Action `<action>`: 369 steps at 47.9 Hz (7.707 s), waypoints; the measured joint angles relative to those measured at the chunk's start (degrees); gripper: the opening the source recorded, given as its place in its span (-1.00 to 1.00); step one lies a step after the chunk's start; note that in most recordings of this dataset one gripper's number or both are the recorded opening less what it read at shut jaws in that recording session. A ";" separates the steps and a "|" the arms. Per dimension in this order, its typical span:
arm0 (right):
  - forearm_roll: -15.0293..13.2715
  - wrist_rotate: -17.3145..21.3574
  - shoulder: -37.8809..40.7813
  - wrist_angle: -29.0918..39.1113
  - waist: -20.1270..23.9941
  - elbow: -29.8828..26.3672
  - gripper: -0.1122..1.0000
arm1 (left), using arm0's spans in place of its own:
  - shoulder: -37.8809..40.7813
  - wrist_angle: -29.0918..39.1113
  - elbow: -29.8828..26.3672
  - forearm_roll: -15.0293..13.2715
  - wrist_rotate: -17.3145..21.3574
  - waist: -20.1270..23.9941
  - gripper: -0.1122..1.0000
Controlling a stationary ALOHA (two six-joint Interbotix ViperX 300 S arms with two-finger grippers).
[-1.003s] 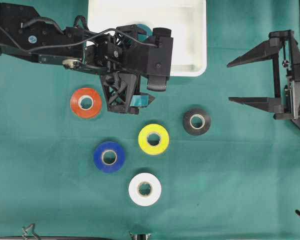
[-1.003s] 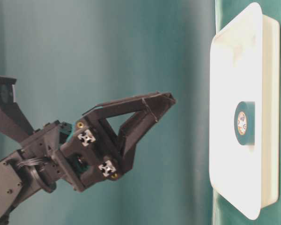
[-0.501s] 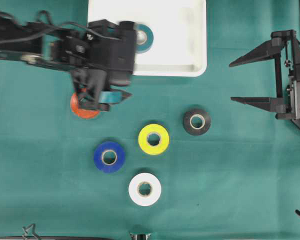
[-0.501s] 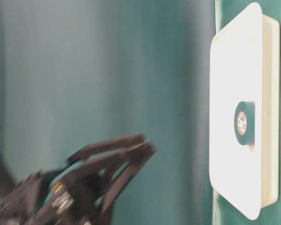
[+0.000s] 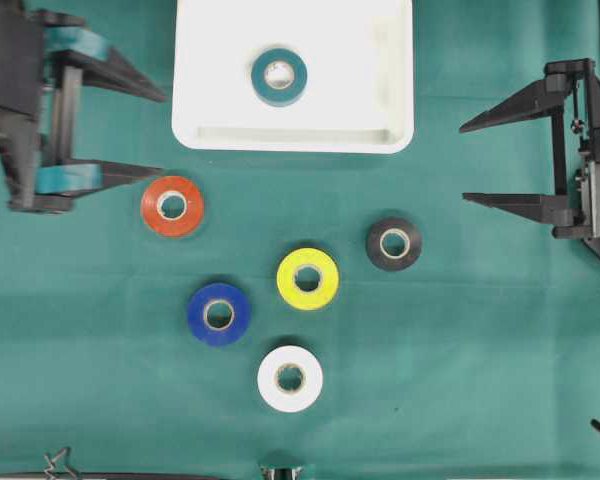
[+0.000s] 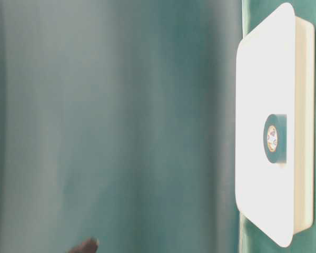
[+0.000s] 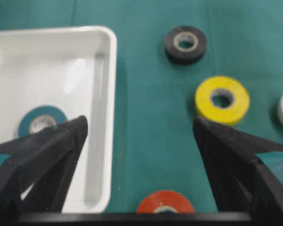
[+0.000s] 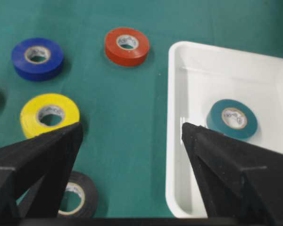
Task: Pick up the tape from a random location and place it into the white case.
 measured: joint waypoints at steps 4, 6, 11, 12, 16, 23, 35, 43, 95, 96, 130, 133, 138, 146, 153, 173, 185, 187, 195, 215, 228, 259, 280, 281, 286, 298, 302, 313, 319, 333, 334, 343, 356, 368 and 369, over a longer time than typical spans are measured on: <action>0.00 0.09 0.00 0.00 0.00 0.00 0.84 | -3.34 -0.18 2.11 0.00 -0.26 0.00 0.97; 0.00 0.09 0.00 0.00 0.00 0.00 0.84 | -4.66 -0.18 3.08 0.00 -0.35 -0.09 0.97; 0.00 0.09 0.00 0.00 0.00 -0.09 0.84 | -6.86 -0.26 5.10 0.00 -0.35 0.00 0.97; 0.00 0.18 0.00 0.09 0.00 0.00 0.84 | -7.03 -0.26 5.54 0.00 -0.35 -0.09 0.97; 0.00 0.18 -0.09 -0.18 0.00 0.09 0.84 | -7.65 -0.79 7.56 0.00 -0.35 -0.09 0.97; 0.00 0.18 0.00 -1.32 0.00 0.88 0.84 | -8.96 -3.69 11.25 -0.18 -0.35 0.00 0.97; 0.44 0.26 0.00 -3.52 0.00 3.60 0.84 | -11.69 -9.76 18.02 -0.44 -0.35 0.00 0.96; 0.97 0.26 0.09 -4.22 0.00 4.57 0.84 | -12.83 -10.90 19.60 -0.44 -0.35 0.00 0.96; 1.14 2.55 0.70 -4.31 5.01 4.75 0.84 | -13.36 -11.07 19.78 -0.44 -0.35 0.00 0.96; 1.05 2.55 0.79 -4.31 5.01 4.66 0.84 | -13.36 -11.07 19.78 -0.44 -0.35 -0.09 0.96; -0.26 2.46 16.96 -5.10 5.10 -5.71 0.84 | -13.10 -11.60 19.78 -0.44 -0.35 -0.09 0.96; -0.35 2.55 17.05 -5.10 5.01 -5.71 0.84 | -13.10 -11.60 19.78 -0.35 -0.35 0.00 0.96; -0.26 2.90 16.96 -3.69 5.01 -5.89 0.84 | -13.01 -11.69 19.78 -0.44 -0.35 -0.09 0.96; -0.09 4.39 17.05 2.64 4.75 -7.82 0.84 | -12.92 -11.69 19.78 -0.44 -0.35 0.00 0.96; -0.09 5.01 17.40 9.58 4.75 -10.55 0.84 | -12.92 -11.87 19.78 -0.44 -0.35 0.00 0.96; -0.35 6.50 23.73 30.59 4.57 -19.95 0.84 | -12.92 -12.39 19.78 -0.44 -0.35 0.00 0.96; -0.44 6.50 28.56 36.74 4.48 -23.55 0.84 | -12.92 -13.54 19.78 -0.44 -0.35 -0.09 0.96; -0.53 6.59 28.83 36.83 4.48 -23.73 0.84 | -12.83 -13.54 19.78 -0.35 -0.35 0.00 0.96; -0.70 6.50 28.92 37.00 4.57 -23.91 0.84 | -12.92 -13.54 19.78 -0.44 -0.35 0.00 0.96; -0.70 6.50 28.83 37.00 4.48 -23.91 0.84 | -12.83 -13.62 19.78 -0.44 -0.35 0.00 0.96; -0.70 6.59 28.92 37.09 4.48 -23.91 0.84 | -12.83 -13.62 19.78 -0.44 -0.35 0.00 0.96; -0.70 9.23 36.39 28.65 4.48 -20.39 0.84 | -12.83 -13.62 19.78 -0.44 -0.35 -0.09 0.96; -0.70 9.32 46.76 17.75 4.48 -18.98 0.84 | -12.83 -13.62 19.78 -0.44 -0.35 0.00 0.96; -0.70 9.32 47.02 17.67 4.48 -18.98 0.84 | -12.92 -13.62 19.78 -0.44 -0.35 -0.09 0.96; -0.70 9.32 48.16 16.96 4.48 -18.98 0.84 | -12.83 -13.62 19.78 -0.44 -0.35 -0.09 0.96; -0.70 9.32 49.83 16.44 4.04 -18.46 0.84 | -12.83 -13.62 19.78 -0.44 -0.35 -0.09 0.96; -0.70 9.32 49.83 16.44 3.87 -18.37 0.84 | -12.83 -13.62 19.78 -0.44 -0.35 -0.09 0.96; -0.79 9.32 49.83 16.44 3.78 -18.37 0.57 | -12.83 -13.62 19.86 -0.35 -0.35 -0.09 0.96; -1.23 9.32 49.83 16.44 3.78 -18.28 0.00 | -12.83 -13.62 19.86 -0.35 -0.35 0.00 0.96; -1.41 9.32 49.83 16.44 3.78 -18.37 -0.38 | -12.83 -13.62 19.86 -0.44 -0.35 -0.09 0.96; -1.32 9.32 49.75 16.44 3.87 -18.37 -0.38 | -12.83 -13.62 19.86 -0.44 -0.35 -0.09 0.96; -1.41 9.32 49.57 16.44 3.87 -18.37 -0.38 | -12.83 -13.62 19.86 -0.44 -0.35 0.00 0.96; -1.41 9.32 45.18 18.54 3.78 -18.46 -0.38 | -12.83 -13.62 19.86 -0.44 -0.35 0.00 0.96; -1.41 9.23 38.41 26.63 3.78 -21.18 -0.38 | -12.83 -13.62 19.86 -0.44 -0.35 -0.09 0.96; -1.41 9.23 37.97 27.42 3.87 -21.45 -0.38 | -12.83 -13.62 19.86 -0.44 -0.35 -0.09 0.96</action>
